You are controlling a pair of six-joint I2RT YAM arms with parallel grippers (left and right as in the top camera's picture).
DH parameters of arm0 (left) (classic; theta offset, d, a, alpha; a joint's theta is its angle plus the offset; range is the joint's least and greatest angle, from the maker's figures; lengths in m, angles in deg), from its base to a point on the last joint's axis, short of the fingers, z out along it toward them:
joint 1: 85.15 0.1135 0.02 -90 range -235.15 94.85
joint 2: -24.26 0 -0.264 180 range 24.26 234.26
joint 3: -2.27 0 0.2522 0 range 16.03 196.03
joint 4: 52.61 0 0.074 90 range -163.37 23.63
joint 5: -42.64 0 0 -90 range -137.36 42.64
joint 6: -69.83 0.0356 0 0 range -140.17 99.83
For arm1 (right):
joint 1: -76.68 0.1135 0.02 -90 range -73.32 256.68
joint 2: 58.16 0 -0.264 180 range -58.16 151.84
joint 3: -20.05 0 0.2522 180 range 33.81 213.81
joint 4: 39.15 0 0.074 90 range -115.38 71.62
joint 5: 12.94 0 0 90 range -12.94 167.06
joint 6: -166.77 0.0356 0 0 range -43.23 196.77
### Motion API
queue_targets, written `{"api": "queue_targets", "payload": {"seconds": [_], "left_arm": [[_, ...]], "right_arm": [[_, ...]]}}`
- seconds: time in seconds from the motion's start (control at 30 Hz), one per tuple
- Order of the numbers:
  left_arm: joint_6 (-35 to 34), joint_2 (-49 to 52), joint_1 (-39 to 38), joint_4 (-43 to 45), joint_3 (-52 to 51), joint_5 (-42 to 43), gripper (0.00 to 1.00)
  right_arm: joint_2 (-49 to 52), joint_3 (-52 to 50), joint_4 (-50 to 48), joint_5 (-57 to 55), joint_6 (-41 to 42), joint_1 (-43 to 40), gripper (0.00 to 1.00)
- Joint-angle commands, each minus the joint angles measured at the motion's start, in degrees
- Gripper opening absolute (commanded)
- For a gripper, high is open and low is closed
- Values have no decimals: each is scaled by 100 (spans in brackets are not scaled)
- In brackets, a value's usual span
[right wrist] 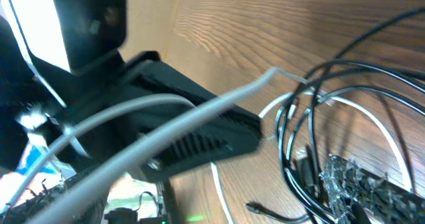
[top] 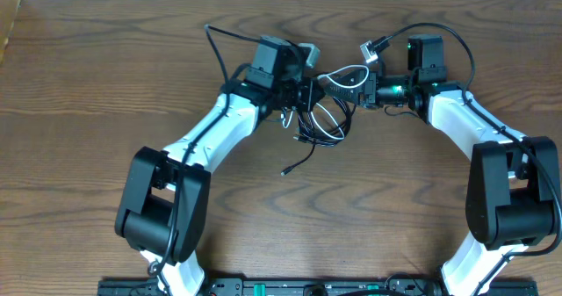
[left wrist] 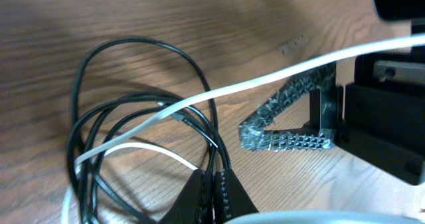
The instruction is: Untangle cables
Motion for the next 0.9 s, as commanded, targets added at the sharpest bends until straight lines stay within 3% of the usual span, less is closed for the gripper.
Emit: {"api": "queue_targets", "payload": {"seconds": [0.0, 0.67, 0.87], "left_arm": [[-525, -118, 251, -92, -46, 254, 7], [-627, -1222, 422, -44, -46, 308, 7], [-634, -1228, 446, -39, -39, 291, 7]], "right_arm": [[-120, 0, 175, -479, -264, 11, 99], [-120, 0, 1145, -4026, -2306, 931, 99], [-245, 28, 1167, -3582, -2308, 776, 99]]}}
